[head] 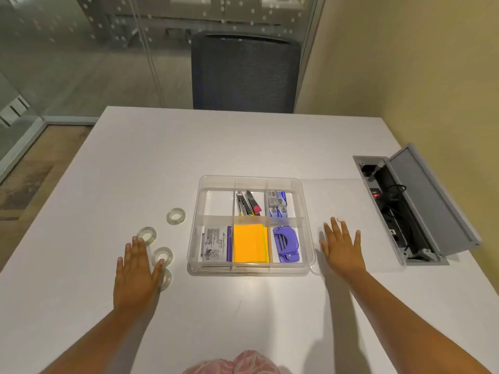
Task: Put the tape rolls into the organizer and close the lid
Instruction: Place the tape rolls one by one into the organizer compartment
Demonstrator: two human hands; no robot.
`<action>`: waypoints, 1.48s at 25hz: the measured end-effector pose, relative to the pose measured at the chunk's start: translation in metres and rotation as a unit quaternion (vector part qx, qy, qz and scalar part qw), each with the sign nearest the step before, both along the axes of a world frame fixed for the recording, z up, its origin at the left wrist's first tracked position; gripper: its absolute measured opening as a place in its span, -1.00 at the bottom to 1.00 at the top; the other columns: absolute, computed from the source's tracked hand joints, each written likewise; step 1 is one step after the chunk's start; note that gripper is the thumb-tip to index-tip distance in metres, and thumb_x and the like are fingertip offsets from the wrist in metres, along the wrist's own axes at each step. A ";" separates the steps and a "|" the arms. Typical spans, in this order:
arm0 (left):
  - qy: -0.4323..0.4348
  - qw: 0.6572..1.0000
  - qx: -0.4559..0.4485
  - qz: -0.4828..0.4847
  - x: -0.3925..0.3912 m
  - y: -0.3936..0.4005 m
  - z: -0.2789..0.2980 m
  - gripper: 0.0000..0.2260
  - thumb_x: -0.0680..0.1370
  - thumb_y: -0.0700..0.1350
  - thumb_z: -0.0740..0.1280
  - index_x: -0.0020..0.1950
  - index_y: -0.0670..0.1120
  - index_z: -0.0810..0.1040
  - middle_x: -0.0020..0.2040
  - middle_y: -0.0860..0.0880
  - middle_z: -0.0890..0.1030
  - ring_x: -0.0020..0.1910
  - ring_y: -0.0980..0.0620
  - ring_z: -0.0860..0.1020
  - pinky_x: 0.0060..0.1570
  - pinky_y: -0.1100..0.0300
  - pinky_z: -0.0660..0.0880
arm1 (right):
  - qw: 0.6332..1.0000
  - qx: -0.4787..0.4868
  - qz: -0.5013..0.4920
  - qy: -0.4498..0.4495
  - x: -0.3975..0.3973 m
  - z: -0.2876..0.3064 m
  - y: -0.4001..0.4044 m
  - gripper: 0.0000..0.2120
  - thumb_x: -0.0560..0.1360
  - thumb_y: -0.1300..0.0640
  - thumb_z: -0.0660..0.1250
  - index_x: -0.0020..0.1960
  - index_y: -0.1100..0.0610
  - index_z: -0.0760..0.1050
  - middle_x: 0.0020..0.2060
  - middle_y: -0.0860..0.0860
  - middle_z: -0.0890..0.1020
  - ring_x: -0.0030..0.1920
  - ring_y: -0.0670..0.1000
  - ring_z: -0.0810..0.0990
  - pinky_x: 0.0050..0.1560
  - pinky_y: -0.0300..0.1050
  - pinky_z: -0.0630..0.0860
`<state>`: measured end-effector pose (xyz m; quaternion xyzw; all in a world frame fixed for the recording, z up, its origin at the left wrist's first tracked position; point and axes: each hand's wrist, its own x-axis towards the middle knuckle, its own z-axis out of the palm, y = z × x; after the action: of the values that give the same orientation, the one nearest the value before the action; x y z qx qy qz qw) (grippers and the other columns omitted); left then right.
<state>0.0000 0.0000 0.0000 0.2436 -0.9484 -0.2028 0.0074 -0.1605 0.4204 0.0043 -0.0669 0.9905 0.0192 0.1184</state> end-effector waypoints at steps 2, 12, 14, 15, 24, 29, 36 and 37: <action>-0.017 1.000 0.008 -0.009 0.002 0.002 -0.002 -0.41 0.59 0.01 0.07 0.50 -0.19 -0.10 0.55 -0.14 -0.03 0.53 -0.08 -0.07 0.50 -0.02 -0.08 | 1.000 0.003 -0.015 -0.020 0.002 -0.004 0.002 -0.50 0.62 -0.05 -0.11 0.52 0.07 -0.04 0.55 0.02 -0.06 0.53 0.08 -0.14 0.47 0.20 -0.18; -0.031 0.997 0.049 -0.042 0.009 0.006 -0.011 -0.34 0.50 -0.07 0.32 0.48 -0.22 0.07 0.50 -0.20 0.21 0.47 -0.18 0.19 0.45 -0.08 0.16 | 0.995 -0.071 -0.070 -0.004 0.014 -0.010 0.008 -0.54 0.59 -0.01 0.10 0.45 0.11 0.22 0.45 0.14 0.28 0.46 0.19 0.20 0.44 0.20 0.10; -0.031 0.997 0.052 -0.038 0.011 0.007 -0.012 -0.31 0.47 -0.06 0.38 0.47 -0.23 0.12 0.48 -0.21 0.26 0.44 -0.19 0.26 0.42 -0.10 0.23 | 0.987 -0.126 -0.092 0.030 0.015 -0.006 0.006 -0.57 0.57 0.10 0.18 0.41 0.20 0.28 0.37 0.22 0.40 0.37 0.24 0.34 0.37 0.21 0.25; -0.028 0.998 0.051 -0.037 0.013 0.007 -0.013 -0.32 0.47 -0.05 0.38 0.47 -0.23 0.14 0.47 -0.20 0.27 0.44 -0.19 0.28 0.41 -0.10 0.24 | 0.980 -0.159 -0.110 0.049 0.014 -0.002 0.004 -0.59 0.57 0.16 0.19 0.39 0.23 0.30 0.32 0.25 0.44 0.32 0.27 0.39 0.33 0.21 0.31; -0.064 0.997 -0.005 0.032 0.028 -0.026 -0.022 -0.42 0.57 0.01 0.17 0.48 -0.22 0.06 0.50 -0.21 0.19 0.47 -0.18 0.18 0.42 -0.13 0.19 | 0.947 -0.278 -0.067 0.146 -0.005 0.052 -0.071 -0.62 0.51 0.24 0.24 0.33 0.19 0.34 0.25 0.23 0.48 0.24 0.25 0.44 0.23 0.14 0.38; -0.092 0.994 -0.052 0.025 0.026 -0.037 -0.035 -0.41 0.58 0.18 -0.06 0.50 -0.15 0.06 0.54 -0.11 0.12 0.52 -0.08 0.07 0.45 -0.15 0.06 | 0.951 -0.276 0.076 0.113 -0.008 0.064 -0.154 -0.67 0.50 0.16 0.31 0.25 0.16 0.42 0.20 0.16 0.54 0.19 0.19 0.49 0.21 0.07 0.40; -0.072 0.995 -0.061 0.025 0.029 -0.037 -0.044 -0.31 0.53 0.22 -0.32 0.47 -0.15 0.18 0.48 -0.14 0.27 0.47 -0.14 0.22 0.41 -0.19 0.12 | 0.937 -0.235 0.253 0.047 0.002 0.049 -0.263 -0.71 0.47 0.12 0.33 0.18 0.14 0.50 0.21 0.16 0.51 0.26 0.19 0.44 0.39 0.22 0.23; -0.070 0.995 -0.064 0.029 0.029 -0.038 -0.046 -0.32 0.53 0.22 -0.31 0.47 -0.13 0.17 0.49 -0.13 0.27 0.47 -0.12 0.21 0.41 -0.18 0.12 | 0.933 -0.232 0.272 0.037 0.003 0.046 -0.276 -0.70 0.47 0.12 0.33 0.19 0.14 0.49 0.22 0.17 0.50 0.28 0.18 0.42 0.42 0.22 0.15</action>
<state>0.0290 -0.0379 -0.0461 0.2833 -0.9502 -0.1241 -0.0372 -0.1573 0.1441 0.0499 -0.3587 0.9150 -0.1771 0.0534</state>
